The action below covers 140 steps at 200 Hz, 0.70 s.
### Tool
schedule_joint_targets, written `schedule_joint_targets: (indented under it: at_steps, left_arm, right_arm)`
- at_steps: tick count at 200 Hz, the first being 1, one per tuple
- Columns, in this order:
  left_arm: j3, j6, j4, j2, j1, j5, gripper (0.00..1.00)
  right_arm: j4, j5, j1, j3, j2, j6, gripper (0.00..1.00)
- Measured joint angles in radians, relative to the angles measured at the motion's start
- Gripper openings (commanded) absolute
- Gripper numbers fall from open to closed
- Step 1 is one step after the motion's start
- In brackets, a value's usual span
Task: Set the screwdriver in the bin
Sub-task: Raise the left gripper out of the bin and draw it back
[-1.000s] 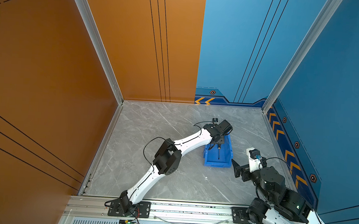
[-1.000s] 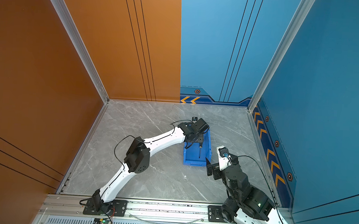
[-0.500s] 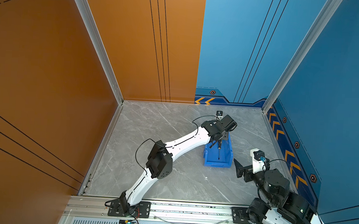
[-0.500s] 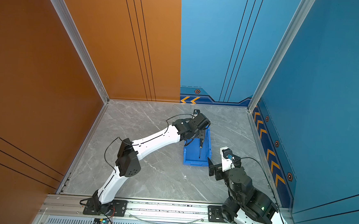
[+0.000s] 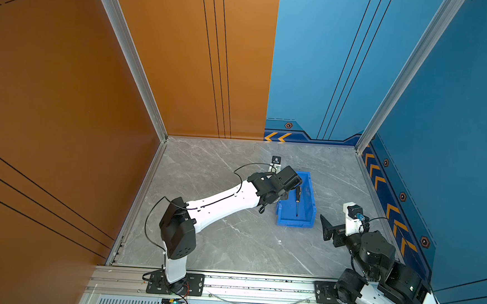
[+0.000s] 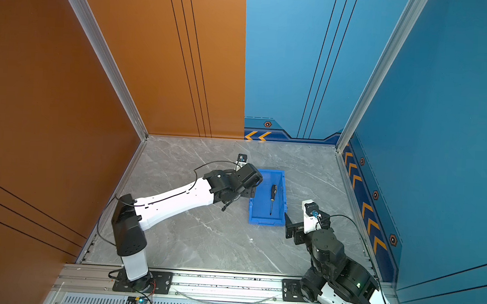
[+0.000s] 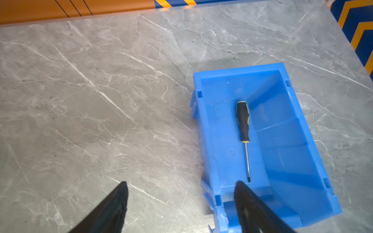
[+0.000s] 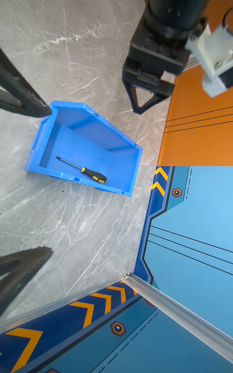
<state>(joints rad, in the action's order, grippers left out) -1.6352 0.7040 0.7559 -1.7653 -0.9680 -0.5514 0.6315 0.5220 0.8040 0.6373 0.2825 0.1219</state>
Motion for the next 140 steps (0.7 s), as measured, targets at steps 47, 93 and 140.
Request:
schedule_joint_targets:
  at_steps: [47,93,140]
  left_arm:
    - [0.210,-0.087,0.000,0.250,0.080,-0.067,0.98]
    - [0.388,-0.226,-0.040,0.416,0.131,-0.092,0.98]
    - [0.586,-0.287,-0.111,0.607,0.251,-0.046,0.98]
  right_arm:
    - [0.005,0.029,-0.002,0.000,0.079,0.031,1.00]
    - [-0.003,0.107,-0.021,-0.002,0.102,0.071,1.00]
    - [-0.035,0.158,-0.046,-0.040,0.069,0.086,1.00]
